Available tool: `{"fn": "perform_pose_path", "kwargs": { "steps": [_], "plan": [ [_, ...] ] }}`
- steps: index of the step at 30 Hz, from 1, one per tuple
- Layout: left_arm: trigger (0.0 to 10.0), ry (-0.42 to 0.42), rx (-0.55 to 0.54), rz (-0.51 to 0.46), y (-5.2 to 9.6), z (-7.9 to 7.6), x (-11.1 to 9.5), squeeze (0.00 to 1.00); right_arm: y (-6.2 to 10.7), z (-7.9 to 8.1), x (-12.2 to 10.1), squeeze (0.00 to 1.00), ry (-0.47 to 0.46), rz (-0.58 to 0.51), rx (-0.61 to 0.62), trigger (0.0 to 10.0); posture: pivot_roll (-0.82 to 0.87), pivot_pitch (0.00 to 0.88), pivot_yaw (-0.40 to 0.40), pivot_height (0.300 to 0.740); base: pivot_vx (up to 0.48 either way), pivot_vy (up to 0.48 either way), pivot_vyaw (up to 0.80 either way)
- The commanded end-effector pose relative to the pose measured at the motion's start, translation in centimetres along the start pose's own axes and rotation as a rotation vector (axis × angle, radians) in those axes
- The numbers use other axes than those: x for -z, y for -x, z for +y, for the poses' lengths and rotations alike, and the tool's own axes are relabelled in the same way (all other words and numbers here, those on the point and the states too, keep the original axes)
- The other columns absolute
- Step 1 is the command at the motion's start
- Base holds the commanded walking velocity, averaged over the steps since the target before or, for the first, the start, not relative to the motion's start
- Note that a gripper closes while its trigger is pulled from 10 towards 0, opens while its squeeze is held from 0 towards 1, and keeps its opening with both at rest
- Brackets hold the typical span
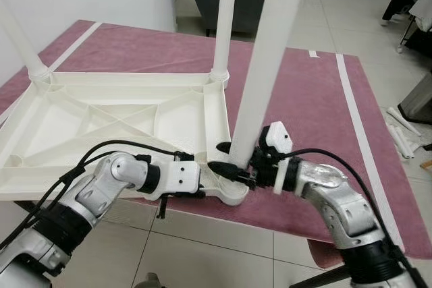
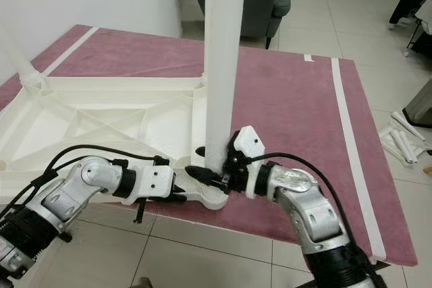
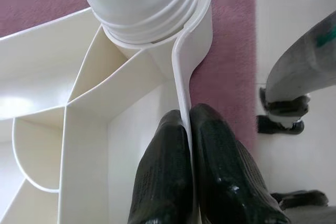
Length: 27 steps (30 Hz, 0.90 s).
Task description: Building children table
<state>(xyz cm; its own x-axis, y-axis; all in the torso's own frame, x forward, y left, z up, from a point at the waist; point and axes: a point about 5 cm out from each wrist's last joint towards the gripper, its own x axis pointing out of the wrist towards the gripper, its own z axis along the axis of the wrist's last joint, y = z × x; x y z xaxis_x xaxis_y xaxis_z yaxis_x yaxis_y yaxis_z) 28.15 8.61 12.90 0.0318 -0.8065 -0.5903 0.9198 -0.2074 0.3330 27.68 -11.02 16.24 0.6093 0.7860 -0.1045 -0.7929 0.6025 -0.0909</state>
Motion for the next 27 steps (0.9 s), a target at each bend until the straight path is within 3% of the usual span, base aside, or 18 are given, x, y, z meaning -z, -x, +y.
{"fn": "perform_pose_path", "kwargs": {
  "steps": [1,2,5,9,10,12,14,16,21,22,25,26,27],
  "plan": [
    [0.0,-0.201,0.165,-0.158,-2.5,-0.7,-4.6,0.00,0.9,-3.6,3.5,0.00,-0.040,0.216,0.406,0.0,0.08,0.004,0.011,0.740,0.000,0.000,0.00],
    [0.0,-0.192,0.153,-0.170,-2.9,-0.1,-4.9,0.00,1.1,-4.0,3.9,0.00,-0.061,0.231,0.494,0.0,0.08,0.004,0.014,0.740,0.000,0.000,0.00],
    [0.0,-0.186,0.144,-0.177,-3.1,0.3,-5.1,0.00,1.2,-4.2,4.1,0.00,-0.075,0.242,0.553,0.0,0.08,0.004,0.014,0.740,0.000,0.000,0.00],
    [0.0,-0.150,0.077,-0.202,-4.9,2.9,-6.4,0.00,2.0,-4.4,5.5,0.00,-0.138,0.293,0.925,0.0,0.07,0.005,0.026,0.740,0.000,0.000,0.00],
    [0.0,-0.150,0.077,-0.202,-4.9,2.9,-6.4,0.00,2.0,-4.4,5.5,0.00,-0.138,0.293,0.925,0.0,0.07,0.005,0.026,0.740,0.000,0.000,0.00],
    [0.0,-0.141,0.042,-0.198,-5.6,3.7,-6.8,0.00,2.3,-4.0,6.0,0.00,-0.169,0.299,1.066,0.0,0.06,0.007,0.032,0.740,0.000,0.000,0.00],
    [0.0,-0.141,0.042,-0.198,-5.6,3.7,-6.8,0.00,2.3,-4.0,6.0,0.00,-0.169,0.299,1.066,0.0,0.06,0.007,0.032,0.740,0.000,0.000,0.00],
    [0.0,-0.134,0.022,-0.191,-5.9,4.3,-6.8,0.00,2.2,-3.4,6.0,0.00,-0.185,0.283,1.156,0.0,0.06,0.007,0.036,0.740,0.000,0.000,0.00],
    [0.0,-0.123,0.014,-0.172,-5.9,4.2,-6.1,0.00,1.6,-2.8,5.9,0.00,-0.212,0.240,1.129,0.0,0.06,0.008,0.036,0.740,0.000,0.000,0.00],
    [0.0,-0.120,0.012,-0.166,-5.9,4.2,-5.9,0.00,1.5,-2.7,5.9,0.00,-0.216,0.227,1.119,8.2,0.06,0.008,0.034,0.740,0.000,0.000,0.00],
    [0.0,-0.118,0.010,-0.156,-6.0,4.1,-5.6,0.00,1.2,-2.6,5.9,0.00,-0.191,0.234,1.083,8.2,0.06,0.007,0.032,0.740,0.000,0.000,0.00],
    [0.0,-0.118,0.009,-0.149,-6.0,4.0,-5.4,0.00,1.1,-2.5,5.8,0.00,-0.180,0.230,1.071,10.0,0.06,0.005,0.030,0.740,0.000,0.000,0.00],
    [0.0,-0.118,0.009,-0.149,-6.0,4.0,-5.4,0.00,1.1,-2.5,5.8,0.00,-0.180,0.230,1.071,10.0,0.06,0.005,0.030,0.740,0.000,0.000,0.00]
  ]
}}
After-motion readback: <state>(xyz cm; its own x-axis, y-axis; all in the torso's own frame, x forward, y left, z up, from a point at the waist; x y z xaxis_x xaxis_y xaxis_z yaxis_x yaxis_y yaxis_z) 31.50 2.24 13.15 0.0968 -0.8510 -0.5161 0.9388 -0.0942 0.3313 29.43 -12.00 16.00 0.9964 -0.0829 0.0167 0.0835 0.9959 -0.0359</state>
